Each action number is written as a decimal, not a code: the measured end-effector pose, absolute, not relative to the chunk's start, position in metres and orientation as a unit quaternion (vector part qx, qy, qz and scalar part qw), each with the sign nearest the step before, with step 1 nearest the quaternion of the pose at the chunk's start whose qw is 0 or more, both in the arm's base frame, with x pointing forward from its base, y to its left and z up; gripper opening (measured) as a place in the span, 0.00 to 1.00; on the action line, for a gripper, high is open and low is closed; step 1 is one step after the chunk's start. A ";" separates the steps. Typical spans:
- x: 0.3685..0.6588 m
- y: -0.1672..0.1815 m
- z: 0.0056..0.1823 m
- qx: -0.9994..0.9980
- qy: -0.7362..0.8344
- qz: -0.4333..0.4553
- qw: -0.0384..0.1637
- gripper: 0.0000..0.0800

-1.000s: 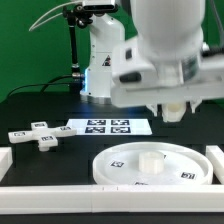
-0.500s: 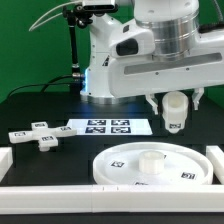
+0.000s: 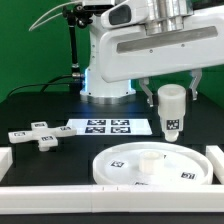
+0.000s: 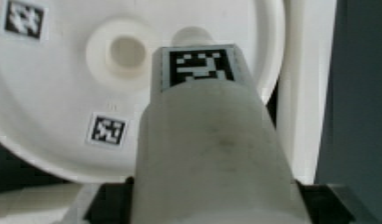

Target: Assemble round table

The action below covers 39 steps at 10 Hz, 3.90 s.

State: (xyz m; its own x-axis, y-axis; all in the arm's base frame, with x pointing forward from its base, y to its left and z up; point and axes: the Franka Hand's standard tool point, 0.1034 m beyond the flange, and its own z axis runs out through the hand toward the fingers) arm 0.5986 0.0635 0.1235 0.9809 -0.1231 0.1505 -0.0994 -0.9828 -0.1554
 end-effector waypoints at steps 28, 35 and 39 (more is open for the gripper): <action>0.583 0.041 0.092 -0.975 0.013 -0.221 0.027 0.52; 0.588 0.037 0.099 -0.976 0.014 -0.217 0.028 0.81; 0.595 0.005 0.113 -0.981 0.002 -0.193 0.025 0.81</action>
Offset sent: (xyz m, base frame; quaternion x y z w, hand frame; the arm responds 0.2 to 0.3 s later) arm -0.0023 -0.0259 0.0006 -0.0429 0.1571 -0.1146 0.9800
